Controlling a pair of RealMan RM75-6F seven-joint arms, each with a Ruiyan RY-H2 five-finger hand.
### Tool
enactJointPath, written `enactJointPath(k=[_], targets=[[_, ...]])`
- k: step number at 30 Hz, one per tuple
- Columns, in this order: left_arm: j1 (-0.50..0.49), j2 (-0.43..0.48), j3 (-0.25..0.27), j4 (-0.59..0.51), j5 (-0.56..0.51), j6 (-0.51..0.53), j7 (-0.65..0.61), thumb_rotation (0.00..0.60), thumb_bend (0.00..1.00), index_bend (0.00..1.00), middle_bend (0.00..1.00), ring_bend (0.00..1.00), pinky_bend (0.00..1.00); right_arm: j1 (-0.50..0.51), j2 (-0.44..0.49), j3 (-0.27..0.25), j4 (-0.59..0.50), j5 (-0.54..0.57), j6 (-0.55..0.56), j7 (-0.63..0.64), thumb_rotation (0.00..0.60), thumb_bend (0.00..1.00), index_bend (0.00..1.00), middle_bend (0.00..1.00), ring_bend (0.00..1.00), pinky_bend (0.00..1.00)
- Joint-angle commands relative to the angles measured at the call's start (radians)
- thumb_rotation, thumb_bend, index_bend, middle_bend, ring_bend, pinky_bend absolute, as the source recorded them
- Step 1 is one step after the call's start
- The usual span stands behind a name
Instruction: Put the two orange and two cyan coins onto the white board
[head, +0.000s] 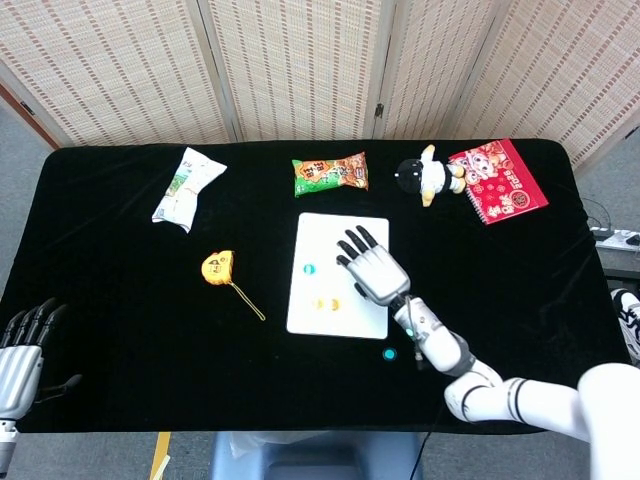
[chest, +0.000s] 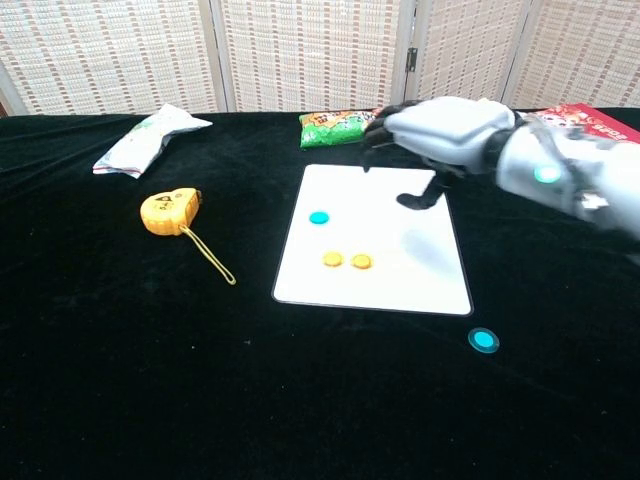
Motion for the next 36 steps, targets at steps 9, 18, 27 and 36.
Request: enactJointPath(k=[9, 18, 27, 36], targets=[[-0.002, 0.021, 0.002, -0.053, 0.026, 0.018, 0.038, 0.600, 0.07, 0.00, 0.00, 0.06, 0.00, -0.182, 0.106, -0.226, -0.041, -0.304, 0.161, 0.164, 0.600, 0.30, 0.32, 0.12, 0.00, 0.00], [0.001, 0.034, 0.008, -0.086, 0.035, 0.023, 0.060, 0.600, 0.07, 0.00, 0.00, 0.06, 0.00, -0.238, 0.105, -0.294, 0.019, -0.425, 0.196, 0.203, 0.600, 0.30, 0.32, 0.12, 0.00, 0.00], [0.002, 0.034, 0.011, -0.093, 0.035, 0.022, 0.065, 0.600, 0.07, 0.00, 0.00, 0.06, 0.00, -0.259, 0.063, -0.299, 0.075, -0.457, 0.172, 0.211, 0.600, 0.30, 0.32, 0.11, 0.00, 0.00], [0.001, 0.029, 0.015, -0.086, 0.033, 0.014, 0.059, 0.600, 0.07, 0.00, 0.00, 0.06, 0.00, -0.278, 0.036, -0.297, 0.105, -0.489, 0.168, 0.205, 0.600, 0.30, 0.32, 0.11, 0.00, 0.00]])
